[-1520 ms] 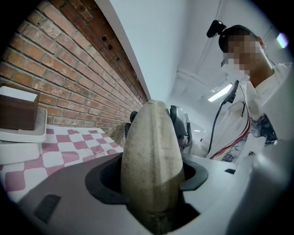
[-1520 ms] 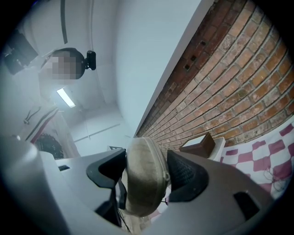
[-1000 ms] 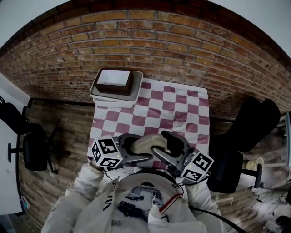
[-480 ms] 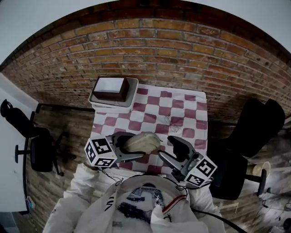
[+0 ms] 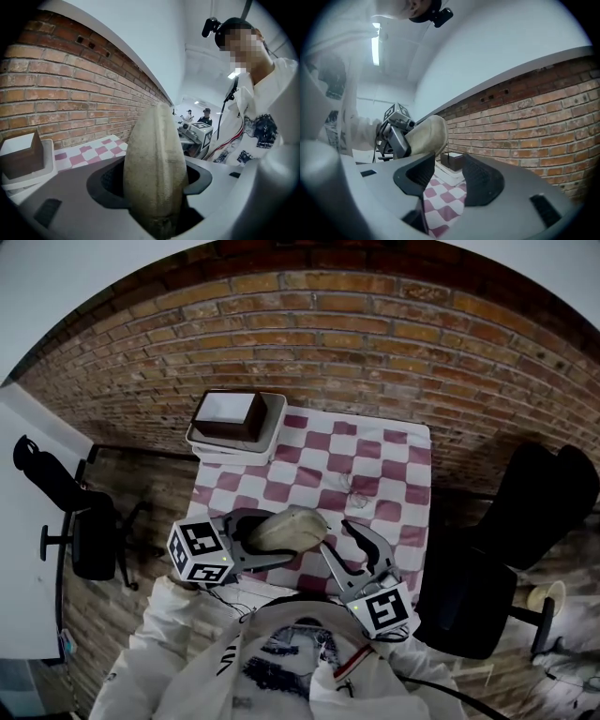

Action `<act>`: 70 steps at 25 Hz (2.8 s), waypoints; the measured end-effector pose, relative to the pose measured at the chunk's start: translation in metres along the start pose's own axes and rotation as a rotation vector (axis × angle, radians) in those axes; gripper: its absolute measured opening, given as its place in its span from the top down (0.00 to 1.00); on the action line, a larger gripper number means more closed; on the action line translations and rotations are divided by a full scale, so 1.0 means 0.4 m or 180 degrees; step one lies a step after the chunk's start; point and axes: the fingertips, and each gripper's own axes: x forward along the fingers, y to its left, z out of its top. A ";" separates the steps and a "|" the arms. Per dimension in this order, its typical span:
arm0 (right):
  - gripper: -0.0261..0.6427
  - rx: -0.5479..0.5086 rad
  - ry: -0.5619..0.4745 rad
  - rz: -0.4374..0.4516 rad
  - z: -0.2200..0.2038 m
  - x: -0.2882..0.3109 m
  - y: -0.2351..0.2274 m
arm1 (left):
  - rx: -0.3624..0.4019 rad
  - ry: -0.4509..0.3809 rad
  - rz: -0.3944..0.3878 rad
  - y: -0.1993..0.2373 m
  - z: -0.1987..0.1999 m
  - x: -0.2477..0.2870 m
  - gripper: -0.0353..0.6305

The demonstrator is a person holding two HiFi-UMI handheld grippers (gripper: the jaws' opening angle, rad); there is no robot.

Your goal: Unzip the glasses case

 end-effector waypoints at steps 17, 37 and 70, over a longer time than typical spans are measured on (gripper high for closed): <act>0.80 -0.0218 -0.0041 -0.0005 0.002 -0.016 -0.014 | -0.0039 -0.0032 0.0102 -0.042 0.004 0.025 0.51; 0.93 -0.0253 -0.0082 -0.0146 0.013 -0.005 -0.006 | -0.0061 -0.0127 0.0058 -0.041 -0.004 0.024 0.51; 0.94 -0.1532 0.0881 -0.1158 -0.045 0.141 0.137 | 0.0040 0.0165 -0.0174 0.052 -0.161 -0.155 0.51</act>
